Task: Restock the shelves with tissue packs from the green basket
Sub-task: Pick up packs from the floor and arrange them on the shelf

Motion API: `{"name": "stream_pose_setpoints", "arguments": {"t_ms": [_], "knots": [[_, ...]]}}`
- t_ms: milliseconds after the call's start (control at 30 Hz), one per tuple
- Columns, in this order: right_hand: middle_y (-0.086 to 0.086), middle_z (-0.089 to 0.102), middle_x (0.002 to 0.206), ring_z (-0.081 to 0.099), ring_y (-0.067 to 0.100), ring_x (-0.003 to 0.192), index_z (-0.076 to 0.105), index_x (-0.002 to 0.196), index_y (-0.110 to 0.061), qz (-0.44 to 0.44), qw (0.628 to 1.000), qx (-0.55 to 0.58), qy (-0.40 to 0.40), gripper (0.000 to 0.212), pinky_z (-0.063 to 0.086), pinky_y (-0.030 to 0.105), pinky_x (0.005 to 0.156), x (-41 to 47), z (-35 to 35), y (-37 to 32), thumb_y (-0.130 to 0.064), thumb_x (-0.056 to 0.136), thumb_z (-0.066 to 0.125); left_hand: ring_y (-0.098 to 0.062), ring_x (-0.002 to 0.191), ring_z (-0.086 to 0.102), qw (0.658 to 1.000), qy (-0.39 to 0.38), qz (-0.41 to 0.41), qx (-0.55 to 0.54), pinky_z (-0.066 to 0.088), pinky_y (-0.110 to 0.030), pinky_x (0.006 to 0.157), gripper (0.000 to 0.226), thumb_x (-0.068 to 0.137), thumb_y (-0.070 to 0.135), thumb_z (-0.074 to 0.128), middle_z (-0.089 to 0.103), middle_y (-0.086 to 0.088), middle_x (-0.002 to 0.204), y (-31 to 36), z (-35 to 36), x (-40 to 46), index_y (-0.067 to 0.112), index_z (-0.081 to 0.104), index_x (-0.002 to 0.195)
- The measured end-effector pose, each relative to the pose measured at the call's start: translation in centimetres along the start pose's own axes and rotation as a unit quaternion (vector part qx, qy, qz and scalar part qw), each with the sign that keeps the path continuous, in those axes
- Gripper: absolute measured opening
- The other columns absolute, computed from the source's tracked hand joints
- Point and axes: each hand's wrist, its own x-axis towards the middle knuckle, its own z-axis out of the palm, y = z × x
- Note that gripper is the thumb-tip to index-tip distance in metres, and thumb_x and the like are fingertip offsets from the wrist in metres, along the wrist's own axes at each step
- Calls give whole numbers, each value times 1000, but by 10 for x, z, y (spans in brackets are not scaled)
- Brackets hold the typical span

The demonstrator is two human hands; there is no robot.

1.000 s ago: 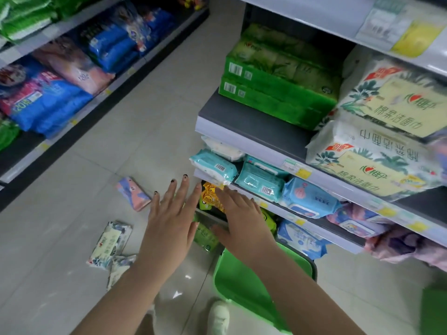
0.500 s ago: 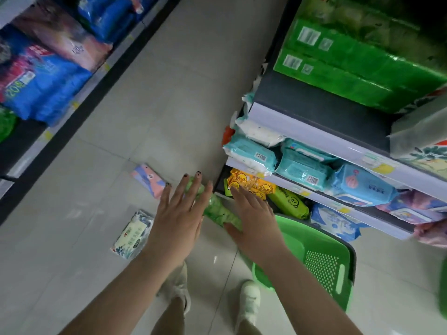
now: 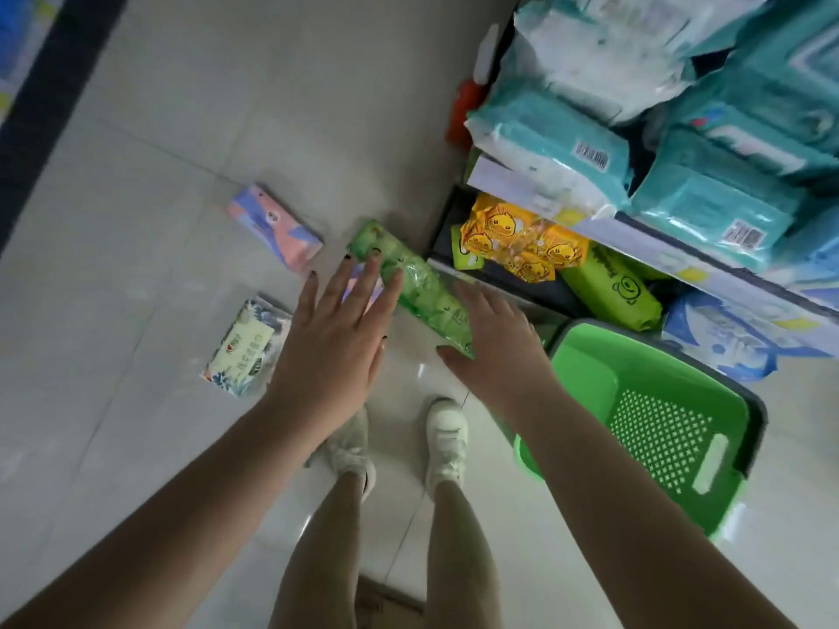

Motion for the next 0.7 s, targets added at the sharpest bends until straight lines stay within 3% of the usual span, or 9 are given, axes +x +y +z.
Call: {"name": "stream_pose_setpoints", "arguments": {"t_ms": [200, 467, 700], "knots": [[7, 35, 145, 36, 30, 132, 22, 145, -20, 54, 998, 7, -37, 74, 36, 44, 106, 75, 87, 62, -35, 84, 62, -41, 130, 40, 999, -41, -20, -21, 30, -58, 103, 58, 85, 24, 38, 40, -20, 144, 2, 117, 14, 8, 31, 141], [8, 33, 146, 34, 30, 133, 20, 145, -14, 77, 988, -83, -101, 77, 34, 40, 105, 177, 199, 139, -36, 85, 61, -43, 130, 38, 990, -121, -53, -47, 31, -59, 102, 65, 80, 18, 52, 35, -22, 146, -7, 266, 5, 5, 34, 140], [16, 21, 151, 25, 35, 138, 5, 147, -5, 144, 976, -123, -110, 97, 29, 44, 109, 256, 274, 183, -40, 80, 66, -43, 127, 42, 983, -161, -74, -50, 31, -59, 101, 66, 76, 18, 55, 39, -21, 144, -9, 354, -34, 5, 36, 138]]}}
